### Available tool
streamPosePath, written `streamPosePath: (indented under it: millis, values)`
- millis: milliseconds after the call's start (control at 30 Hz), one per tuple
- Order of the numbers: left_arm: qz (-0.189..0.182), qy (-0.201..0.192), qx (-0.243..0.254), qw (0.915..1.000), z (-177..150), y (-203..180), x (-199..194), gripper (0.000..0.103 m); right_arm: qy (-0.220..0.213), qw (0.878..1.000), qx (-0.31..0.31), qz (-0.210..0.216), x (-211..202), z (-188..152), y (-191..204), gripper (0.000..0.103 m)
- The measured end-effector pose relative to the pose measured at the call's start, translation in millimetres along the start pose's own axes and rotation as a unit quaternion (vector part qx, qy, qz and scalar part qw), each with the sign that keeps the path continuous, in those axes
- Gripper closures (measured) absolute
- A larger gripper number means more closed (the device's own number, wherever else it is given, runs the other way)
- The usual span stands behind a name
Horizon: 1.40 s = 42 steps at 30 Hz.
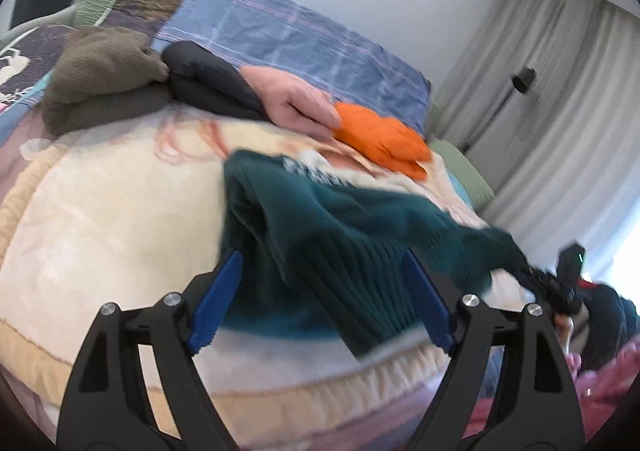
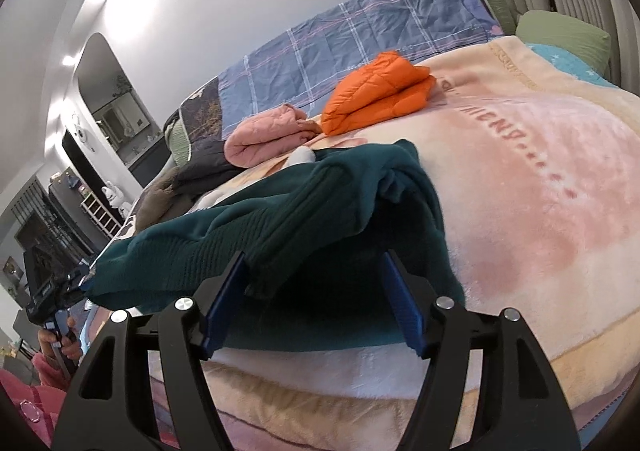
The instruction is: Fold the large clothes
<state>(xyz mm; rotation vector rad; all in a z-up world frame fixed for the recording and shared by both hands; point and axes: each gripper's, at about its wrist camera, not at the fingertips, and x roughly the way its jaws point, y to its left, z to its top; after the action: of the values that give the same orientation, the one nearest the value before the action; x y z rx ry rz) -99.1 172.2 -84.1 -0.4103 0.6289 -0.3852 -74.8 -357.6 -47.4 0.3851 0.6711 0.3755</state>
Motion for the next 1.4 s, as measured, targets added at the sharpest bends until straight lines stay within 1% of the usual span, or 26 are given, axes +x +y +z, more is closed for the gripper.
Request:
streamPosePath:
  millis: [67,133,167,233,267,300,333,367,433,467,500,533,567,600,667,733,800,867,967,1000,1133,1267,1300,1333,1367,1400]
  values:
    - [-0.014,0.010,0.005,0.9998,-9,-5,1,0.020,0.003,1.000,-0.002,0.006,1,0,2,0.035]
    - [-0.039,0.024,0.009,0.9989,-17,-9,6,0.020,0.006,1.000,-0.001,0.015,5,2,4,0.035]
    - [-0.049,0.034,0.014,0.9981,-20,-13,11,0.023,0.010,1.000,0.001,0.020,8,2,4,0.035]
    - [-0.060,0.047,0.020,0.9969,-21,-18,21,0.048,0.024,0.999,0.004,0.035,17,4,5,0.035]
    - [-0.067,0.057,0.020,0.9959,-20,-20,28,0.068,0.030,0.999,0.004,0.038,22,5,6,0.035]
    - [-0.081,0.070,0.015,0.9941,-16,-21,38,0.085,0.036,0.999,0.000,0.039,27,7,8,0.035]
    - [-0.090,0.072,0.009,0.9933,-13,-21,43,0.087,0.037,0.998,-0.003,0.041,31,10,10,0.035]
    - [-0.100,0.070,0.002,0.9926,-6,-22,48,0.087,0.035,0.998,-0.004,0.044,34,15,11,0.035]
    - [-0.120,0.036,-0.023,0.9918,19,-18,54,0.086,0.018,0.998,0.001,0.058,38,31,14,0.035]
    - [-0.130,0.017,-0.040,0.9905,32,-15,56,0.084,0.000,0.998,0.007,0.064,39,43,15,0.035]
    - [-0.139,-0.014,-0.066,0.9880,50,-8,61,0.079,-0.012,0.998,0.010,0.061,41,52,16,0.035]
    - [-0.136,-0.031,-0.082,0.9868,61,-3,64,0.073,-0.025,0.998,0.016,0.052,42,62,17,0.035]
    - [-0.123,-0.047,-0.095,0.9867,72,1,67,0.059,-0.033,0.998,0.021,0.045,41,69,18,0.034]
    - [-0.095,-0.067,-0.105,0.9876,84,6,70,0.047,-0.050,0.998,0.023,0.039,38,77,22,0.033]
    - [-0.041,-0.085,-0.092,0.9913,97,6,71,0.040,-0.075,0.997,0.012,0.026,32,86,29,0.029]
    - [-0.019,-0.084,-0.068,0.9939,100,2,72,0.033,-0.091,0.996,-0.017,-0.001,28,88,35,0.024]
    - [-0.002,-0.078,-0.040,0.9961,98,-1,73,0.025,-0.084,0.995,-0.049,-0.036,32,88,36,0.023]
    - [0.021,-0.059,-0.015,0.9979,95,-1,80,0.021,-0.061,0.994,-0.066,-0.068,45,88,29,0.023]
    - [0.053,-0.023,0.001,0.9983,98,7,99,0.021,-0.026,0.994,-0.071,-0.083,64,91,15,0.023]
    - [0.058,-0.012,0.004,0.9982,102,10,108,0.021,-0.012,0.993,-0.071,-0.088,76,94,8,0.023]
    - [0.082,0.030,0.016,0.9961,111,20,142,0.021,0.019,0.991,-0.064,-0.112,111,107,-12,0.023]
    - [0.090,0.059,0.037,0.9935,118,20,177,0.022,0.044,0.991,-0.062,-0.114,144,119,-25,0.023]
    - [0.095,0.069,0.042,0.9922,118,19,188,0.025,0.053,0.990,-0.057,-0.114,154,122,-30,0.023]
    - [0.107,0.075,0.048,0.9903,118,18,196,0.031,0.059,0.990,-0.051,-0.114,162,124,-34,0.023]
    - [0.133,0.083,0.059,0.9858,117,19,206,0.047,0.065,0.991,-0.045,-0.112,169,125,-38,0.023]
    - [0.153,0.089,0.070,0.9817,116,21,214,0.059,0.071,0.991,-0.039,-0.106,178,123,-41,0.023]
